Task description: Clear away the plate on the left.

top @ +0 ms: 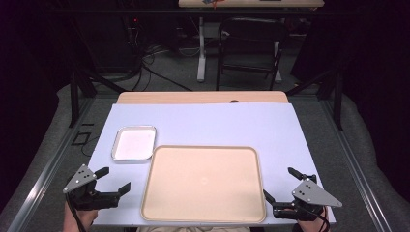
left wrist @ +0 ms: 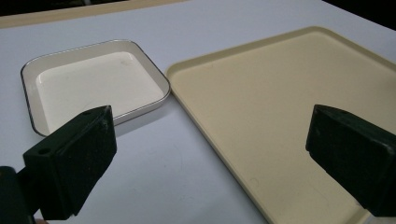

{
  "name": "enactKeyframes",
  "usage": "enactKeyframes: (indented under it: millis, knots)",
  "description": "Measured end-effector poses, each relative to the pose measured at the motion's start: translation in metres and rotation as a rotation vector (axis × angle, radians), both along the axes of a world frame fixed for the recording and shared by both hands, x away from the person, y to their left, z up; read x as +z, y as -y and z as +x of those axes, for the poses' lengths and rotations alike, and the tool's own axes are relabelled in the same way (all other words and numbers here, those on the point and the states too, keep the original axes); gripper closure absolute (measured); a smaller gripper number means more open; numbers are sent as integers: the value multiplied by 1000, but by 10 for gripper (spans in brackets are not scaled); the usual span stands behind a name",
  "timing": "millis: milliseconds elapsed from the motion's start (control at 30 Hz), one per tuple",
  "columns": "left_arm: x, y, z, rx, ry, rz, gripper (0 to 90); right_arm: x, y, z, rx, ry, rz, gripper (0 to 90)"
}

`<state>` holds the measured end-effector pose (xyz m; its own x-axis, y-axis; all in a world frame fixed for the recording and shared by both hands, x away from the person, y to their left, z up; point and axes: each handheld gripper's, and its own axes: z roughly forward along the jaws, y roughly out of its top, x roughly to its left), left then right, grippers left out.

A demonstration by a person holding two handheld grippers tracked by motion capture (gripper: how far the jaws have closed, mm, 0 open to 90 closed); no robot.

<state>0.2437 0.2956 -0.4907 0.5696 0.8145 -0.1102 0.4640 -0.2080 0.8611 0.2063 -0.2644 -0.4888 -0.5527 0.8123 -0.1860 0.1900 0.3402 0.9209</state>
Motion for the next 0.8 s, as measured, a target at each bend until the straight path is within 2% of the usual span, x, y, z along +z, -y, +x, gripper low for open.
enactKeyframes:
  millis: [200, 533, 700, 800]
  knots:
    - [2, -1, 12, 3, -27, -4, 21, 0, -1, 1, -1, -8, -7, 16]
    - [7, -1, 29, 4, -58, 19, 25, 0, 0, -1, 0, -1, -2, 20]
    - [9, -3, 41, 26, -74, 36, 23, 0, 0, 0, -4, -4, -3, 20]
    - [8, -6, 50, 31, -88, 31, 23, 0, 0, 0, 0, -7, -2, 20]
